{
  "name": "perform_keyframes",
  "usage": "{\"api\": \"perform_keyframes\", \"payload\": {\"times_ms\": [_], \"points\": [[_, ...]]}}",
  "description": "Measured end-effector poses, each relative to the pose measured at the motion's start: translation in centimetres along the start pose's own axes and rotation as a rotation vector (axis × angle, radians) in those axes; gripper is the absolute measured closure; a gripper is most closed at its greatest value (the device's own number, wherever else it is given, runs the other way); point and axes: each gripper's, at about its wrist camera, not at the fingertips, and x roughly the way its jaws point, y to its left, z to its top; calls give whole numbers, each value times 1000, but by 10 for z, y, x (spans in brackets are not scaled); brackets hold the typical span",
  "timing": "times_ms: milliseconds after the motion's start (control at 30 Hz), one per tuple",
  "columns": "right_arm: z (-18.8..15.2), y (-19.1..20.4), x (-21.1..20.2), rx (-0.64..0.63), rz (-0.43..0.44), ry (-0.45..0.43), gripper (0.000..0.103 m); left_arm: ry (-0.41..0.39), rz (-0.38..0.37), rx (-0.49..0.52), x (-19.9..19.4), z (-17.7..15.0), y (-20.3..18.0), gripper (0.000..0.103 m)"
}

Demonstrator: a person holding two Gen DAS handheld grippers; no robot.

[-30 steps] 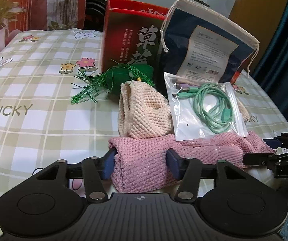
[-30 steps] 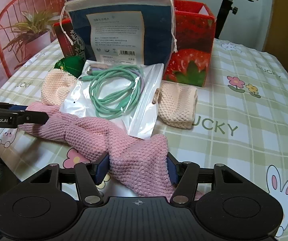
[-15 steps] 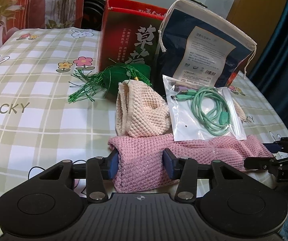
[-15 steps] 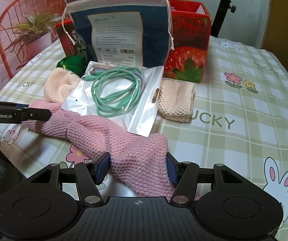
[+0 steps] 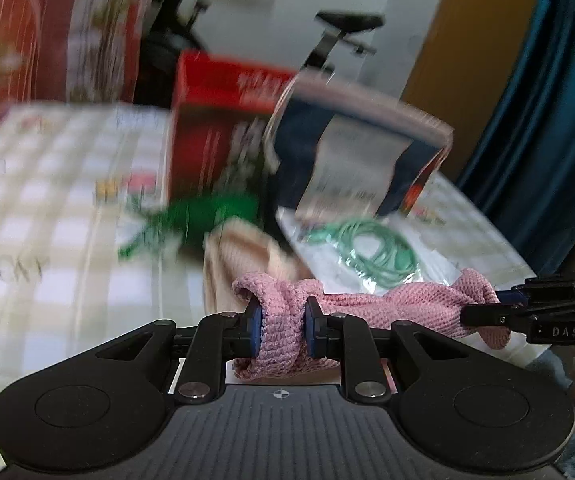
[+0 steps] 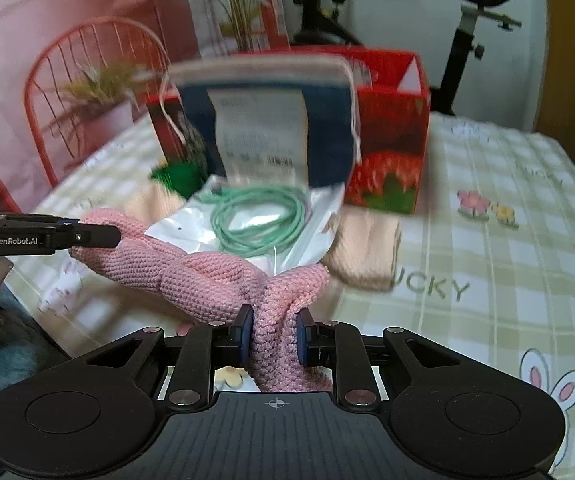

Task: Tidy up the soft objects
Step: 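Lift the pink towel with the left tool and carry it over the red box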

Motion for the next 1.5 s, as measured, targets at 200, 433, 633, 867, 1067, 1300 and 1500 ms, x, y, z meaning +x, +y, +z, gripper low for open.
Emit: {"api": "perform_keyframes", "payload": {"times_ms": [200, 433, 633, 867, 1067, 1300, 1500], "points": [[19, -1, -27, -7, 6, -95, 84, -128, -11, 69, -32, 25, -15, 81], [43, 2, -46, -40, 8, -181, 84, -201, -15, 75, -45, 44, -21, 81], [63, 1, -53, -68, 4, -226, 84, -238, -14, 87, -49, 59, -23, 81], [86, 1, -59, -98, -4, -274, 84, -273, -24, 75, -51, 79, -19, 81], [119, -8, -66, -124, -6, -332, 84, -327, -21, 103, -51, 109, -22, 81], [165, -18, -55, -176, -28, -357, 84, -339, -10, 103, -32, 147, -17, 81], [210, -37, -5, -195, -46, -303, 84, -260, 37, 117, 9, 178, -7, 81]]}}
